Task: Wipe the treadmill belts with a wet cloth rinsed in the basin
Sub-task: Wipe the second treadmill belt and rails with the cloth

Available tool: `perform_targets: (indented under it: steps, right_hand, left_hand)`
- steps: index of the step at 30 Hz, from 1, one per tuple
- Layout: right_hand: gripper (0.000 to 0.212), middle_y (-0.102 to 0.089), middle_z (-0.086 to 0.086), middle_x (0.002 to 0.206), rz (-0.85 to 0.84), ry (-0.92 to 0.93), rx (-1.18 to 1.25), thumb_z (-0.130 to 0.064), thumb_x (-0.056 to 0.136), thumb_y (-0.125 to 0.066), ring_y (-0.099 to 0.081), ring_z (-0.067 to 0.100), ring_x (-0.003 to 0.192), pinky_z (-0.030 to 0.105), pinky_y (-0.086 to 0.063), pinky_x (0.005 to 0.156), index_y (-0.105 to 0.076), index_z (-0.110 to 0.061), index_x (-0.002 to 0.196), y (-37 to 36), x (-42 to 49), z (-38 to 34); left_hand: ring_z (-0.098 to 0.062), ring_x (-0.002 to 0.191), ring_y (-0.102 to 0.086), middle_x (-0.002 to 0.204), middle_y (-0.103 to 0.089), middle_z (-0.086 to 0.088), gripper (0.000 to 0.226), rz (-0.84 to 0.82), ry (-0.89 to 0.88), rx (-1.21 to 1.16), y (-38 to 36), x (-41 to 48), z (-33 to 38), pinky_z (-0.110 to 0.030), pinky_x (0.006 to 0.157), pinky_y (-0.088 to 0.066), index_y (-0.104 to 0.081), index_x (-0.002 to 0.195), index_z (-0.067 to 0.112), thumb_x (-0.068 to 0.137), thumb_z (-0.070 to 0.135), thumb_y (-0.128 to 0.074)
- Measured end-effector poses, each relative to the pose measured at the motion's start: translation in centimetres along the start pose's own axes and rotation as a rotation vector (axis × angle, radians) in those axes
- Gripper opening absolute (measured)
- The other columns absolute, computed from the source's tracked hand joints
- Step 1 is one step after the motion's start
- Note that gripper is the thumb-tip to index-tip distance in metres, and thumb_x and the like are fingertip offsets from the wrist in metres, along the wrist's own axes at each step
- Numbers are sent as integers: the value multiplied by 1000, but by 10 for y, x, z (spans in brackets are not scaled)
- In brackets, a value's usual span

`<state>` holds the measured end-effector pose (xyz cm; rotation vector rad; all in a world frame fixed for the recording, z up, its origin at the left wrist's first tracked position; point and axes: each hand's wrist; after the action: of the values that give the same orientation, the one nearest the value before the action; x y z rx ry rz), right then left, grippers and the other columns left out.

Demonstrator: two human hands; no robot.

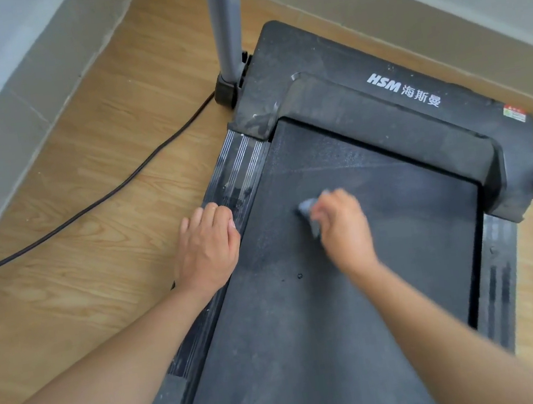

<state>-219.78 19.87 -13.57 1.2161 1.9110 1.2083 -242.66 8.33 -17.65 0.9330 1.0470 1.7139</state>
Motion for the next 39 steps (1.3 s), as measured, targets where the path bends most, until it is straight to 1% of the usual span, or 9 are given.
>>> perform_targets:
  steps: [5,9,13,20,23,27,33,35,39]
  right_hand:
    - [16,-48,-12,96,-340,310,31,-12,91,-59,-49,21,86,39,-52,58,-57,-27,90,-3,-72,-17]
    - [14,-51,-4,85,-112,173,-66,-26,84,-50,-54,27,84,38,-48,64,-61,-20,79,20,46,26]
    - [13,-54,1,91,-10,-115,-100,-4,83,-56,-60,29,87,30,-35,66,-67,-12,84,40,131,58]
    - [22,-56,-4,90,-34,-36,70,-27,94,-47,-54,23,87,34,-46,73,-65,-20,83,6,-37,18]
    - [14,-53,-15,97,-172,52,94,-14,95,-59,-52,15,92,33,-53,73,-63,-26,90,6,-110,4]
    - [18,-57,-9,91,-158,184,75,-18,92,-52,-55,20,86,38,-50,69,-63,-32,91,14,-49,31]
    - [23,-57,4,93,77,-151,30,5,88,-53,-60,21,76,21,-45,63,-68,-13,85,44,104,78]
    - [22,-58,6,92,70,-142,22,5,88,-53,-57,18,71,13,-40,60,-69,-10,84,50,107,73]
    - [18,-57,-18,89,78,-54,88,-15,89,-53,-55,18,80,29,-48,72,-67,-22,81,33,-4,51]
  left_hand:
    - [-22,80,-42,89,-50,2,16,11,8,-13,0,-2,1,-41,72,-35,-50,91,19,104,22,-41]
    - [-21,79,-42,89,-49,3,15,11,11,-12,1,0,1,-41,71,-36,-50,92,18,104,21,-42]
    - [-22,80,-43,90,-50,2,14,12,-2,-7,0,-1,1,-41,71,-36,-50,93,18,104,20,-43]
    - [-21,78,-41,88,-49,3,16,7,-9,-14,1,-1,0,-41,70,-35,-50,91,18,104,20,-41]
    - [-22,78,-41,88,-50,2,15,12,-2,-7,0,-2,1,-41,69,-35,-50,91,18,104,21,-42]
    - [-22,79,-42,89,-50,3,17,-6,2,-6,0,-1,1,-43,70,-37,-50,92,18,105,22,-40]
    - [-24,79,-44,89,-50,2,18,-2,-4,-23,0,-2,1,-45,71,-38,-51,91,18,104,22,-40]
    - [-24,79,-45,89,-51,2,18,1,-1,-18,1,-1,0,-45,71,-38,-51,91,18,104,22,-40]
    - [-24,78,-44,88,-52,1,17,13,-8,-26,1,-1,1,-44,71,-36,-52,91,17,104,22,-42]
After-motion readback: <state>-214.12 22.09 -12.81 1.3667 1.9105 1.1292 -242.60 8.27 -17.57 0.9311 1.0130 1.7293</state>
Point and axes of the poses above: each hand's wrist, its own x-axis towards the middle knuckle, its own y-axis out of the back of the hand, z = x × y
